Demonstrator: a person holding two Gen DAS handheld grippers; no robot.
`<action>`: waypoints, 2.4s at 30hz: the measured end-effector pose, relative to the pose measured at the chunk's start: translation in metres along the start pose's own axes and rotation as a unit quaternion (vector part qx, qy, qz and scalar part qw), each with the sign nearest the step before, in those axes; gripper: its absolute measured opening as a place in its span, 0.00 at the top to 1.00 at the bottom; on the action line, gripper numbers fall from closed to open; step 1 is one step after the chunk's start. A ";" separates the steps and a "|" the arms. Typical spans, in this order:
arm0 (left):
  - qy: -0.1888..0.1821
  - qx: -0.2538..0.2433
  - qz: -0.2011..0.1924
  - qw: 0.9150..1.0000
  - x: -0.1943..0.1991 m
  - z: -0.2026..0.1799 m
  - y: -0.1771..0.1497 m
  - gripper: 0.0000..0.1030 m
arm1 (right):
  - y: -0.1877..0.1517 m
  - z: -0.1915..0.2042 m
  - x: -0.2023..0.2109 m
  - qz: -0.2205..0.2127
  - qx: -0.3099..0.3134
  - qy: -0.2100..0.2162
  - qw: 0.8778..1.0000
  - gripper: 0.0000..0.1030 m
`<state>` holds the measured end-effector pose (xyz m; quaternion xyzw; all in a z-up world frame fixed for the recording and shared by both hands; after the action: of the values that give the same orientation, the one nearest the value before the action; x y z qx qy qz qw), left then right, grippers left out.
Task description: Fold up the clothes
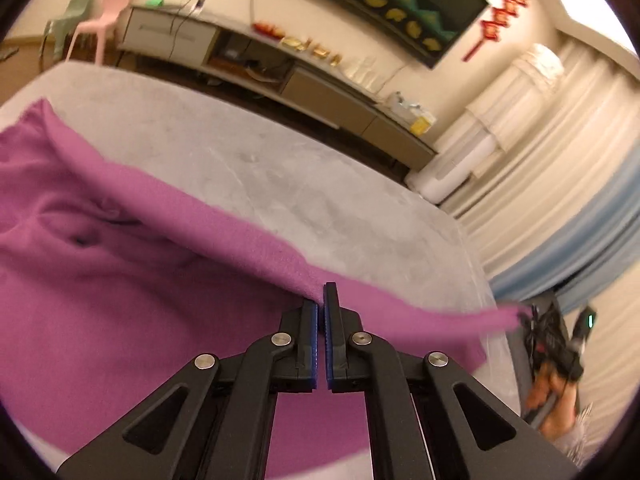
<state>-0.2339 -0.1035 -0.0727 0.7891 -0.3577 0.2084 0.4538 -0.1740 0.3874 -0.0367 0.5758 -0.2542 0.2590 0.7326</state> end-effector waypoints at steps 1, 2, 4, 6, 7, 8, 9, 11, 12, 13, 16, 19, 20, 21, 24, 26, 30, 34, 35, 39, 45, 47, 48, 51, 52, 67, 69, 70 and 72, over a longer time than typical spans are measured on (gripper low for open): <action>0.012 -0.011 0.022 1.000 -0.005 0.002 -0.019 0.98 | -0.005 -0.007 -0.003 0.018 -0.021 0.004 1.000 0.95; 0.024 -0.017 0.048 0.998 -0.016 0.006 -0.038 0.98 | -0.014 -0.016 -0.010 0.041 -0.039 0.002 0.998 0.95; 0.037 -0.009 0.078 0.996 -0.035 0.017 -0.064 0.98 | -0.039 -0.035 -0.029 0.101 -0.066 -0.014 0.993 0.95; 0.042 -0.005 0.085 0.995 -0.044 0.020 -0.070 0.98 | -0.055 -0.050 -0.040 0.144 -0.088 -0.016 0.986 0.95; 0.043 -0.006 0.085 0.995 -0.046 0.020 -0.070 0.98 | -0.058 -0.053 -0.043 0.153 -0.093 -0.018 0.984 0.95; 0.043 -0.011 0.082 0.996 -0.045 0.017 -0.065 0.98 | -0.057 -0.052 -0.044 0.153 -0.091 -0.019 0.984 0.95; 0.039 -0.017 0.072 0.996 -0.040 0.013 -0.057 0.98 | -0.057 -0.051 -0.045 0.153 -0.089 -0.020 0.984 0.95; 0.034 -0.027 0.054 0.998 -0.030 0.007 -0.047 0.98 | -0.051 -0.050 -0.034 0.136 -0.074 -0.025 0.988 0.95; 0.038 -0.039 0.054 0.997 -0.027 0.005 -0.046 0.98 | -0.049 -0.051 -0.028 0.128 -0.069 -0.027 0.989 0.95; 0.046 -0.048 0.061 0.996 -0.029 0.005 -0.048 0.97 | -0.050 -0.053 -0.026 0.129 -0.068 -0.029 0.989 0.95; 0.069 -0.035 0.100 0.992 -0.044 0.022 -0.070 0.92 | -0.061 -0.060 -0.037 0.163 -0.071 -0.043 0.983 0.95; 0.066 -0.022 0.092 0.993 -0.038 0.032 -0.083 0.76 | -0.064 -0.059 -0.047 0.182 -0.057 -0.061 0.980 0.95; 0.068 -0.027 0.085 0.994 -0.032 0.032 -0.084 0.72 | -0.064 -0.055 -0.048 0.184 -0.046 -0.071 0.979 0.95; 0.065 -0.037 0.076 0.994 -0.022 0.032 -0.084 0.70 | -0.065 -0.053 -0.049 0.185 -0.035 -0.080 0.979 0.95; 0.058 -0.048 0.046 0.996 0.010 0.042 -0.077 0.64 | -0.066 -0.046 -0.050 0.185 -0.007 -0.106 0.977 0.95; 0.062 -0.037 0.025 0.997 0.033 0.059 -0.068 0.64 | -0.067 -0.044 -0.049 0.184 0.008 -0.124 0.975 0.95; 0.136 0.055 -0.022 0.989 0.075 0.149 -0.015 0.63 | -0.067 -0.048 -0.041 0.179 0.010 -0.159 0.971 0.84; 0.185 0.137 -0.033 0.973 0.095 0.255 0.041 0.62 | -0.051 -0.037 -0.011 0.119 0.007 -0.233 0.965 0.71; 0.205 0.155 -0.028 0.966 0.096 0.283 0.050 0.62 | -0.048 -0.025 -0.004 0.106 0.012 -0.238 0.965 0.71; 0.267 0.249 0.007 0.931 0.082 0.387 0.066 0.65 | -0.039 0.025 0.014 0.062 0.033 -0.244 0.967 0.71; 0.196 0.241 -0.030 0.950 0.097 0.374 0.090 0.62 | -0.024 0.242 -0.045 0.077 0.180 -0.071 0.978 0.68; 0.184 0.223 -0.044 0.956 0.103 0.368 0.103 0.54 | -0.019 0.340 -0.072 0.080 0.229 0.003 0.970 0.62; 0.182 0.219 -0.053 0.957 0.109 0.368 0.109 0.50 | -0.017 0.387 -0.086 0.085 0.249 0.038 0.964 0.61; 0.155 0.235 -0.053 0.958 0.107 0.370 0.108 0.49 | -0.019 0.512 -0.129 0.112 0.291 0.131 0.941 0.55; 0.138 0.245 -0.048 0.958 0.105 0.371 0.106 0.49 | -0.022 0.544 -0.144 0.124 0.298 0.149 0.935 0.55; 0.003 0.281 -0.074 0.957 0.103 0.369 0.107 0.39 | -0.075 0.709 -0.223 0.140 0.393 0.187 0.889 0.97; -0.015 0.281 -0.090 0.955 0.109 0.364 0.109 0.34 | -0.084 0.707 -0.173 0.112 0.391 0.241 0.881 0.97; -0.020 0.279 -0.092 0.956 0.109 0.362 0.110 0.31 | -0.092 0.705 -0.153 0.102 0.395 0.258 0.876 0.97; -0.025 0.274 -0.088 0.957 0.103 0.356 0.111 0.29 | -0.111 0.701 -0.126 0.093 0.407 0.275 0.866 0.97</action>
<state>-0.2487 -0.4866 -0.1209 0.9165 -0.2276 0.2381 0.2271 -0.2445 -0.3297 -0.0548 0.7021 0.0329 0.5541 0.4461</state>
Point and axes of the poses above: each gripper's, at about its wrist camera, not at the fingertips, and x roughly against the way its jaws point, z to its left, y to its top, the point moved 3 cm from there along -x, roughly the way its jaws point
